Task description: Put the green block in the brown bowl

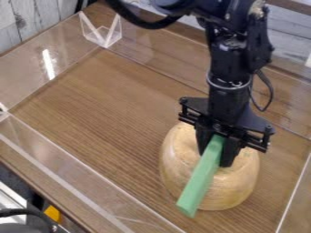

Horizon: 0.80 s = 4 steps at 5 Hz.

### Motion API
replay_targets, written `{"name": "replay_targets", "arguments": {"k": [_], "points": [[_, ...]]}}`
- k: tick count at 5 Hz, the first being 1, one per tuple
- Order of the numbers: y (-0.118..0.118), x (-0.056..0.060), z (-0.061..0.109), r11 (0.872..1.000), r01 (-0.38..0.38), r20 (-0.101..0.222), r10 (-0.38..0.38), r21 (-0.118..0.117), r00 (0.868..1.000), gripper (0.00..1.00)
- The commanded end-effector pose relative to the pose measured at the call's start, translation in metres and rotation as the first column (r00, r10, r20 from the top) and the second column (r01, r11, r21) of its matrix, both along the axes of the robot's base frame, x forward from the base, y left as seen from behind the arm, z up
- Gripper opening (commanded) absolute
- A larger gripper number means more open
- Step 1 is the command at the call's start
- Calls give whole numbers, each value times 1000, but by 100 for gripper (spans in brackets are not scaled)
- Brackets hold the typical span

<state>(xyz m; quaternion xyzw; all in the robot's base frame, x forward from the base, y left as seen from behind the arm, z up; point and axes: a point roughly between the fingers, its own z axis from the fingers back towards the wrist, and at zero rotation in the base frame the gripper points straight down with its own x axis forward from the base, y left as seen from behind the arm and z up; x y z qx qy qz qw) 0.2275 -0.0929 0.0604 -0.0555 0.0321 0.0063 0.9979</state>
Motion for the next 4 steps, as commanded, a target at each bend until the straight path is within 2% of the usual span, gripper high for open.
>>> {"name": "replay_targets", "arguments": {"k": [1, 4], "points": [[2, -20, -22, 1000, 4, -93, -1, 30, 996, 0], [-1, -25, -27, 999, 2, -113, 2, 35, 994, 0]]}}
